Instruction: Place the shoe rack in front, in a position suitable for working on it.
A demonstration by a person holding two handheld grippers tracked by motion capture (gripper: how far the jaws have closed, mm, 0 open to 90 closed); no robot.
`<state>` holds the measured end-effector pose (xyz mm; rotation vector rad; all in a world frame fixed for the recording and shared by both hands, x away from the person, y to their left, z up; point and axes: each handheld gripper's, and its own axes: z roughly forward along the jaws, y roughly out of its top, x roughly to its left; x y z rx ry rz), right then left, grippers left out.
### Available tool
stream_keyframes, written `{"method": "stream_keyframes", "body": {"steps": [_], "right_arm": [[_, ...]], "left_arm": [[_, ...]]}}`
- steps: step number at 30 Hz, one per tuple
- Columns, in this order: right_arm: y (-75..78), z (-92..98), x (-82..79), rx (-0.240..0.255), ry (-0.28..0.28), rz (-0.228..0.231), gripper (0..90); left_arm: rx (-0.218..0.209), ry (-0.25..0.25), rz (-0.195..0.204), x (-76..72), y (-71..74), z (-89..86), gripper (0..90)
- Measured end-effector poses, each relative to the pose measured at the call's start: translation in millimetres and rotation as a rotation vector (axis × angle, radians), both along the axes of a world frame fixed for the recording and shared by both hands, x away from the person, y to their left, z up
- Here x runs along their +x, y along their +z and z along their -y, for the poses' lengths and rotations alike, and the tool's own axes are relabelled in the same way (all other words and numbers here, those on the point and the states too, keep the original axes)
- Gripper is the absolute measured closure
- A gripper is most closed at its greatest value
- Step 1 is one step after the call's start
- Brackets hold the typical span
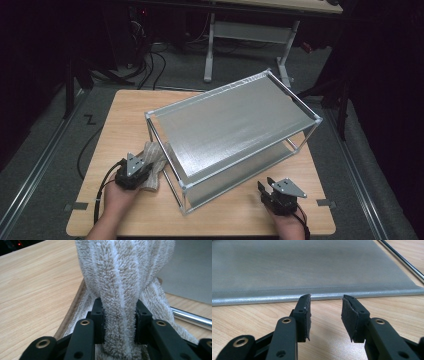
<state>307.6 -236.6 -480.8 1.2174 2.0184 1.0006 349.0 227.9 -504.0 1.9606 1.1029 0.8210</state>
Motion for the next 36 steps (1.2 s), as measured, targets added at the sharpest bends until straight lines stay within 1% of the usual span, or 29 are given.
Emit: {"method": "stream_keyframes", "body": {"steps": [1,4,6,7,10,13,17,19,20,22,23,24,25,26,29,30,32,33,35,36], "right_arm": [[0.1,-0.1,0.0,-0.002,0.001,0.002,59.0],[0.6,-1.0,-0.5,-0.002,0.004,0.004,58.6],[1.0,-1.6,-0.8,-0.006,0.010,0.005,58.6],[1.1,-2.4,-0.8,-0.004,0.012,0.006,58.5],[1.5,-3.3,-0.8,-0.003,0.015,0.008,58.1],[2.1,-4.0,0.3,-0.003,0.024,0.011,57.2],[2.1,-6.6,2.5,0.001,0.032,0.010,56.1],[2.5,-9.1,4.1,0.000,0.047,0.013,56.0],[2.4,-10.5,4.7,0.003,0.046,0.015,55.9],[2.6,-13.4,5.9,0.001,0.057,0.016,55.6],[2.5,-15.1,6.5,0.000,0.064,0.015,55.6],[2.5,-15.6,6.9,-0.004,0.069,0.016,55.5],[2.6,-16.3,6.9,-0.003,0.070,0.015,55.5],[2.9,-17.2,7.0,-0.002,0.074,0.015,55.5],[3.6,-18.3,7.4,-0.001,0.077,0.019,55.5],[3.7,-18.4,7.6,-0.002,0.080,0.020,55.5],[3.5,-18.8,7.9,-0.002,0.082,0.018,55.4],[3.3,-19.1,8.1,-0.002,0.082,0.020,55.5],[3.3,-19.4,7.7,-0.004,0.080,0.021,55.4],[3.3,-19.5,7.6,-0.004,0.080,0.020,55.4]], "left_arm": [[-0.002,-0.013,-0.006,-0.6,0.0,0.2,67.8],[-0.030,-0.043,-0.027,-4.5,0.3,-0.5,67.8],[-0.051,-0.070,-0.035,-11.1,0.5,-0.3,67.7],[-0.055,-0.080,-0.034,-13.9,0.5,0.4,67.6],[-0.051,-0.128,-0.029,-24.9,0.7,5.2,67.1],[-0.051,-0.169,-0.034,-36.3,0.5,13.9,67.1],[-0.037,-0.208,-0.027,-49.3,0.4,27.6,66.6],[-0.023,-0.230,-0.025,-56.5,0.9,35.4,66.2],[-0.016,-0.243,-0.028,-60.6,1.2,38.9,66.2],[-0.006,-0.270,-0.018,-70.2,0.7,46.8,65.8],[-0.003,-0.277,-0.017,-72.7,0.6,48.8,65.5],[-0.009,-0.286,-0.018,-75.0,0.7,50.7,65.5],[-0.028,-0.303,-0.028,-78.7,1.2,53.7,65.4],[-0.033,-0.319,-0.032,-81.6,1.7,56.2,65.4],[-0.040,-0.365,-0.039,-90.3,3.3,64.5,65.4],[-0.039,-0.374,-0.032,-94.0,4.0,68.0,65.1],[-0.057,-0.399,-0.035,-97.4,5.7,70.7,64.5],[-0.053,-0.405,-0.032,-98.0,6.4,71.3,64.5],[-0.017,-0.405,-0.018,-98.9,6.4,73.9,64.5],[-0.016,-0.402,-0.020,-98.8,5.7,75.0,64.6]]}}
